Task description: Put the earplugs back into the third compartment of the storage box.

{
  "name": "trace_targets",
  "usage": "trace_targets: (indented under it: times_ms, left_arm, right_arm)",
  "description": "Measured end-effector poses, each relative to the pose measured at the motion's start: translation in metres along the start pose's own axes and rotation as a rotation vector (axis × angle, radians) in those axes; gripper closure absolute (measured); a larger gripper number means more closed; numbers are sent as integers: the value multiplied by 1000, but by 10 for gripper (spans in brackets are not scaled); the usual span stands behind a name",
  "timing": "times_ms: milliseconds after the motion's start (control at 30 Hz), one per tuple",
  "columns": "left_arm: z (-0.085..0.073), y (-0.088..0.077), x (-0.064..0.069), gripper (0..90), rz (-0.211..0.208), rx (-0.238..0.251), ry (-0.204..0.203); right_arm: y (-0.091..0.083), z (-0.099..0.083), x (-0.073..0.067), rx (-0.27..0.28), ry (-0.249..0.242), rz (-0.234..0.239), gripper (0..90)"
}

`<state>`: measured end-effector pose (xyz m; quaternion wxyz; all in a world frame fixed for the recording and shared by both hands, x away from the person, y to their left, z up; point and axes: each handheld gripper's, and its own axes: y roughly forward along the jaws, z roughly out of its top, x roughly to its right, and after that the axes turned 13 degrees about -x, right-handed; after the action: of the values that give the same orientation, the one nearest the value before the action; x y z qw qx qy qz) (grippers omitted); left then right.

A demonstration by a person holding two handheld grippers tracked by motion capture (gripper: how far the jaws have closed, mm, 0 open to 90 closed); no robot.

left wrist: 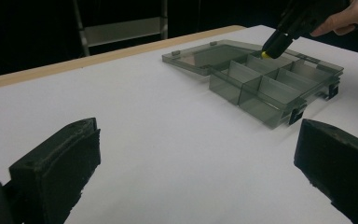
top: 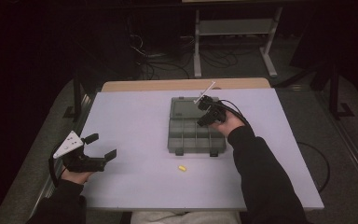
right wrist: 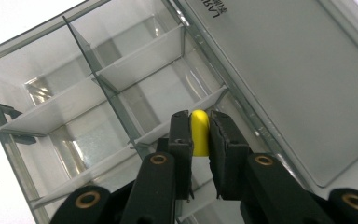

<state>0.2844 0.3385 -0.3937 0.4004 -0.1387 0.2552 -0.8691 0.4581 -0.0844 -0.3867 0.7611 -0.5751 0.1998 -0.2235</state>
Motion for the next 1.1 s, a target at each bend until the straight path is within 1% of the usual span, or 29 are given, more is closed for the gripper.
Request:
trace_targets:
  times_ms: [67, 100, 133, 167, 200, 233, 267, 333, 367, 400, 433, 467, 533, 600, 633, 667, 700, 733, 767, 800, 833, 867, 933, 967, 1000, 1033, 1067, 1100]
  left_arm:
    - [0, 0, 0, 0, 0, 1, -1]
    - [0, 0, 0, 0, 0, 0, -1]
    - [0, 0, 0, 0, 0, 0, -1]
    - [0, 0, 0, 0, 0, 1, -1]
    - [0, 0, 0, 0, 0, 1, 0]
    - [0, 0, 0, 0, 0, 0, 0]
    - [0, 0, 0, 0, 0, 0, 0]
    - [0, 0, 0, 0, 0, 0, 0]
    - [0, 0, 0, 0, 0, 0, 0]
    - [0, 0, 0, 0, 1, 0, 0]
    - [0, 0, 0, 0, 1, 0, 0]
    - [0, 0, 0, 0, 1, -1, 1]
    - [0, 0, 0, 0, 2, 0, 0]
    - [0, 0, 0, 0, 1, 3, -1]
    - [0, -1, 0, 0, 1, 2, -1]
    - [0, -1, 0, 0, 1, 2, -1]
    - [0, 0, 0, 0, 1, 2, -1]
    - [0, 0, 0, 0, 1, 1, -1]
    - [0, 0, 0, 0, 2, 0, 0]
    - [0, 0, 0, 0, 2, 0, 0]
    - [0, 0, 0, 0, 2, 0, 0]
    - [0, 0, 0, 0, 3, -1, 0]
    - [0, 0, 0, 0, 3, -2, 1]
    - [0, 0, 0, 0, 3, -2, 1]
    - [0, 0, 1, 0, 3, -2, 2]
    - [0, 0, 1, 0, 3, -1, 3]
    - [0, 0, 0, 0, 3, -2, 1]
    - [0, 0, 0, 0, 3, -2, 1]
  right_arm:
    - [2, 1, -1, -11, 4, 3, 717]
    - [2, 1, -1, -11, 4, 3, 717]
    - [1, 1, -2, -6, 9, 0, 680]
    - [1, 1, -2, -6, 9, 0, 680]
    - [-1, 2, -4, 6, 16, -7, 619]
    - [-1, 2, -4, 6, 16, -7, 619]
    - [-4, 2, -6, 24, 20, -18, 543]
    - [-8, 1, -7, 34, 26, -5, 472]
    - [-8, 1, -7, 34, 26, -5, 472]
    - [-11, 0, -8, 36, 35, 0, 385]
    - [-11, 0, -8, 36, 35, 0, 385]
    - [-14, -2, -10, 36, 35, 8, 306]
    - [-18, -3, -12, 50, 44, 17, 222]
    - [-23, -3, -15, 66, 54, -3, 156]
    - [-25, -4, -17, 79, 45, 1, 126]
    - [-25, -4, -17, 79, 45, 1, 126]
    - [-28, -5, -19, 92, 42, 3, 123]
    - [-34, -6, -22, 114, 33, 13, 89]
    - [-37, -6, -24, 117, 31, 14, 63]
    - [-39, -7, -26, 123, 27, 4, 33]
    - [-39, -7, -26, 123, 27, 4, 33]
    - [-42, -8, -29, 134, 28, 2, 0]
    - [-44, -9, -31, 144, 31, 2, 0]
    - [-46, -10, -33, 157, 38, -4, 0]
    - [-51, -12, -36, 191, 48, -1, 0]
    - [-51, -12, -36, 191, 48, -1, 0]
    - [-55, -13, -41, 200, 27, 14, 0]
    - [-55, -13, -41, 200, 27, 14, 0]
